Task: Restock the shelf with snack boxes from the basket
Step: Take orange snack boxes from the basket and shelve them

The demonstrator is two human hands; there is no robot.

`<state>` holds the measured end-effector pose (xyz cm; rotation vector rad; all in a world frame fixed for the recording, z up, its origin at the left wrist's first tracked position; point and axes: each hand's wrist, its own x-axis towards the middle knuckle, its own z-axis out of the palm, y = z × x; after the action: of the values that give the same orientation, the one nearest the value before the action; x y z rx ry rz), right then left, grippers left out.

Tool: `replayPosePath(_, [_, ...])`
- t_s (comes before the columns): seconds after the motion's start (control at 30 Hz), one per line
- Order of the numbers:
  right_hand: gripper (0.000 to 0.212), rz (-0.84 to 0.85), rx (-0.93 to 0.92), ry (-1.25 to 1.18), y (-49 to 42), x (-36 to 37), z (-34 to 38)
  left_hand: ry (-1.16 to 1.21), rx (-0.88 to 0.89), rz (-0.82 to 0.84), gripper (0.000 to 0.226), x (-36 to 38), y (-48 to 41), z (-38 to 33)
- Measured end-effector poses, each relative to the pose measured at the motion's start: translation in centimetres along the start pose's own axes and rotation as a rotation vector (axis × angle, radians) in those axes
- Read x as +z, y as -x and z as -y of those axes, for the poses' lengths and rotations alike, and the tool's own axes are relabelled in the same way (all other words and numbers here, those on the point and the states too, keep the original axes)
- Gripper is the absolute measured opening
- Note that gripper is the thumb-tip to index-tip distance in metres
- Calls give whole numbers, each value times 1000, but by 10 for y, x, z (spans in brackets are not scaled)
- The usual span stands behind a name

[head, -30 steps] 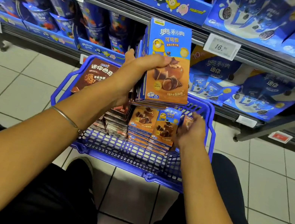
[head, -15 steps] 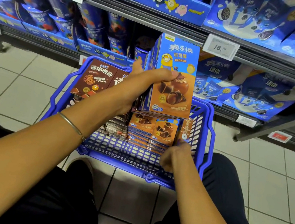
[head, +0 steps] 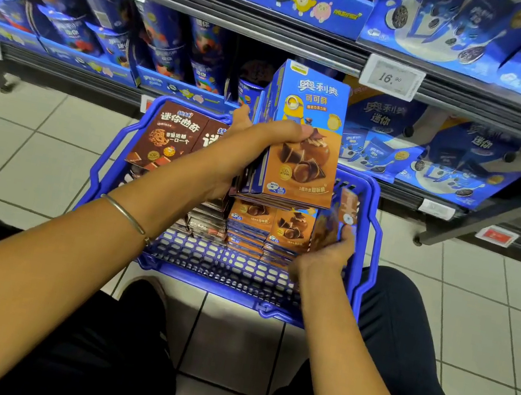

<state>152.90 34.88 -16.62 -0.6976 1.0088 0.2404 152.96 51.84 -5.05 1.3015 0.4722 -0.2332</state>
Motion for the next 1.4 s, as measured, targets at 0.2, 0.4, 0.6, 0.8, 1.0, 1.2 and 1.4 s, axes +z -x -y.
replayPosePath(0.2, [64,161,-276,64,60,31,19,9,43,-68,101,-12,-9,-9])
replayPosePath(0.4, [66,568,-412,166,102,45,49,-12,62,-120,76,-22,-12,-10])
replayPosePath(0.6, [61,676,-471,281,112,53,63,61,109,-69,94,-20,-14,-15])
replayPosePath(0.8, [64,605,-610,524,106,60,76,98,132,-45,114,-19,-12,-18])
replayPosePath(1.0, [30,708,-794,770,97,65,94,113,103,-20,106,-21,-12,-25])
replayPosePath(1.2, [29,694,-904,867,99,89,82,151,127,-39,126,-28,-20,-29])
replayPosePath(1.4, [32,745,-621,868,141,112,93,282,127,-87,146,-36,9,-67])
